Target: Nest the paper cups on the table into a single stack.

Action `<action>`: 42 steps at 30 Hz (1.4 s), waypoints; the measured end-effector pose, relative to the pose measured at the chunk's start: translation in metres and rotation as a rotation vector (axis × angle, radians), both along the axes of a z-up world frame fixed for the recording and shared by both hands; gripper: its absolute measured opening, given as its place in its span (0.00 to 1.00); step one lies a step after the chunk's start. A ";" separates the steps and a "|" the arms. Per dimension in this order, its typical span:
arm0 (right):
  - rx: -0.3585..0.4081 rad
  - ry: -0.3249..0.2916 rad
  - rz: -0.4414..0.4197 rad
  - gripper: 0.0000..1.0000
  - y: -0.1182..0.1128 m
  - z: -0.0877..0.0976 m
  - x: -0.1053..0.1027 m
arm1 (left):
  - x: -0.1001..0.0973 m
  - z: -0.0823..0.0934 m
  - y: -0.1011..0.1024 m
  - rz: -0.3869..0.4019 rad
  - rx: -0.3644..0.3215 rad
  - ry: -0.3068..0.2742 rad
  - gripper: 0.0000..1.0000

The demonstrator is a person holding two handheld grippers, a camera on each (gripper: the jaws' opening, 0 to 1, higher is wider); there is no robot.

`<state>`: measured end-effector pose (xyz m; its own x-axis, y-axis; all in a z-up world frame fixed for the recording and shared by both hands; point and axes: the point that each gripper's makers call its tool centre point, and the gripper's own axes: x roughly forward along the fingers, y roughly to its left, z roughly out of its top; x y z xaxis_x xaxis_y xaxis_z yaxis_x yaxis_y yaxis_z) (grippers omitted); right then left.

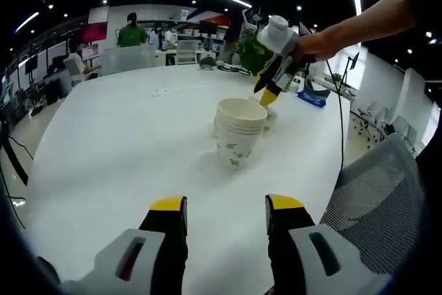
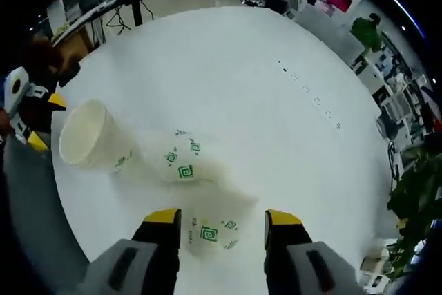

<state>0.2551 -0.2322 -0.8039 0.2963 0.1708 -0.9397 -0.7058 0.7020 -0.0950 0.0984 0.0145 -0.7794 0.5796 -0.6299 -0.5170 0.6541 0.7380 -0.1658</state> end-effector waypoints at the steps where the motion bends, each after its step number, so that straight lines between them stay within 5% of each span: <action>1: -0.002 0.001 -0.017 0.52 -0.001 -0.004 0.002 | 0.000 0.000 0.000 0.001 0.000 0.001 0.43; 12: -0.007 0.057 -0.093 0.54 0.005 -0.032 -0.014 | -0.001 -0.003 -0.001 -0.007 0.011 0.009 0.43; 18: -0.017 0.075 -0.089 0.43 0.005 -0.046 -0.020 | -0.002 -0.004 0.000 -0.007 0.016 0.016 0.43; 20: 0.006 0.052 -0.099 0.42 0.008 -0.032 -0.023 | -0.002 -0.005 0.000 -0.008 0.019 0.019 0.43; 35: 0.050 0.015 -0.127 0.38 -0.005 -0.024 -0.024 | -0.005 -0.006 -0.002 -0.016 0.024 0.029 0.43; 42: 0.079 -0.042 -0.143 0.38 -0.007 -0.003 -0.024 | -0.003 -0.006 0.000 -0.006 0.013 0.035 0.43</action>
